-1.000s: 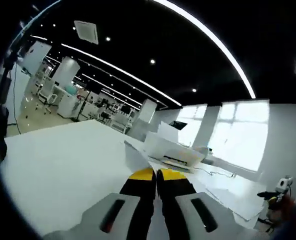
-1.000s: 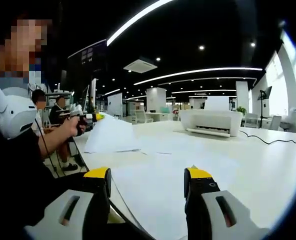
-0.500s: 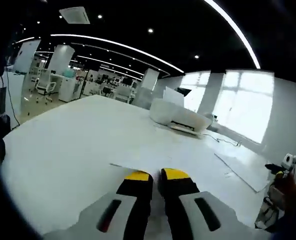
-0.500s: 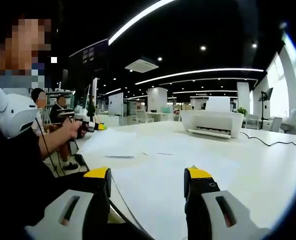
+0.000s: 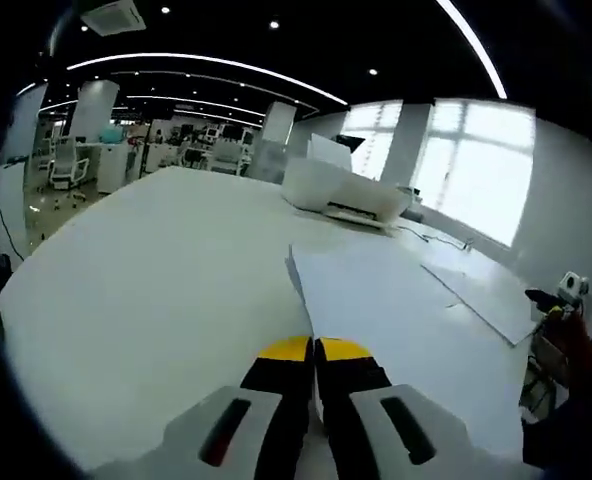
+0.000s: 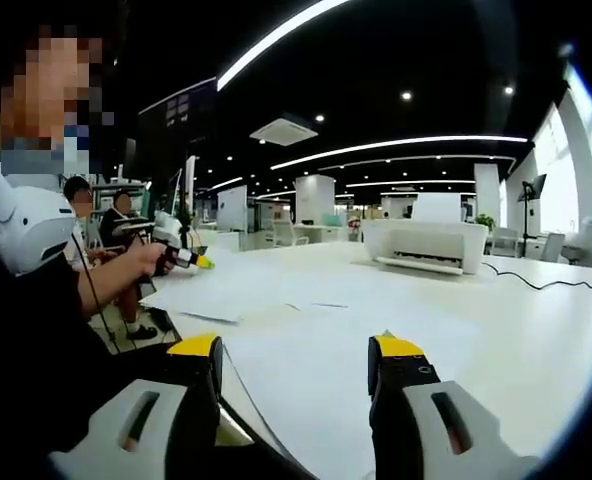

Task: Organize the stack of printing papers by aligning and flattening the scattered papers on the table

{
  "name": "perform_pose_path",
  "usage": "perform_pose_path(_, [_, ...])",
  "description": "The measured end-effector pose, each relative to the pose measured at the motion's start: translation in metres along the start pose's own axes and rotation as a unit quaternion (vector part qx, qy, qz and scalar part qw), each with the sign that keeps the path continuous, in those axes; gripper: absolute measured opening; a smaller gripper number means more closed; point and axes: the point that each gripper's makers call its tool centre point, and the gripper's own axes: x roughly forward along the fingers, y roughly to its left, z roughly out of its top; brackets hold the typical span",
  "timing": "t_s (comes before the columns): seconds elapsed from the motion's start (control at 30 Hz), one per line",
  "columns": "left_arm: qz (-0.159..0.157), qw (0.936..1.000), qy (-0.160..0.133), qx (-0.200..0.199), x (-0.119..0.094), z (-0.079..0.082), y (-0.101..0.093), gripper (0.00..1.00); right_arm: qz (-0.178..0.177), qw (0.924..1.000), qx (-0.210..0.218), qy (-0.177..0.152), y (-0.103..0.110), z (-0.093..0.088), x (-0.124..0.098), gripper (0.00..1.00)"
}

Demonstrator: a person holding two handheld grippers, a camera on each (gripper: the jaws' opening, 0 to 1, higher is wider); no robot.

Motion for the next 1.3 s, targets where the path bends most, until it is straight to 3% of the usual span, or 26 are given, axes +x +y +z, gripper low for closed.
perform_pose_path(0.17, [-0.001, 0.9978, -0.056, 0.035, -0.003, 0.018, -0.001, 0.06, -0.002, 1.0, 0.003, 0.001, -0.002, -0.002, 0.001, 0.54])
perform_pose_path(0.43, [0.036, 0.9918, -0.101, 0.07, -0.011, 0.03, 0.005, 0.06, 0.001, 0.9999, -0.002, 0.013, 0.0, -0.008, 0.008, 0.55])
perform_pose_path(0.77, [0.092, 0.979, -0.14, 0.117, -0.021, 0.039, 0.008, 0.06, -0.003, 0.9993, -0.014, 0.033, -0.001, -0.012, 0.017, 0.55])
perform_pose_path(1.03, [0.122, 0.9652, -0.213, 0.091, -0.036, 0.061, 0.016, 0.06, 0.004, 0.9984, -0.026, 0.051, 0.0, -0.013, 0.027, 0.55])
perform_pose_path(1.13, [0.102, 0.9635, -0.242, 0.052, -0.036, 0.07, 0.017, 0.06, 0.005, 0.9981, -0.031, 0.053, 0.0, -0.009, 0.029, 0.55])
perform_pose_path(1.27, [0.095, 0.9612, -0.256, 0.04, -0.032, 0.075, 0.019, 0.06, 0.004, 0.9974, -0.04, 0.06, -0.002, -0.006, 0.031, 0.55])
perform_pose_path(1.3, [0.079, 0.9588, -0.27, 0.039, -0.033, 0.08, 0.014, 0.06, 0.002, 0.997, -0.045, 0.064, -0.003, -0.005, 0.03, 0.55])
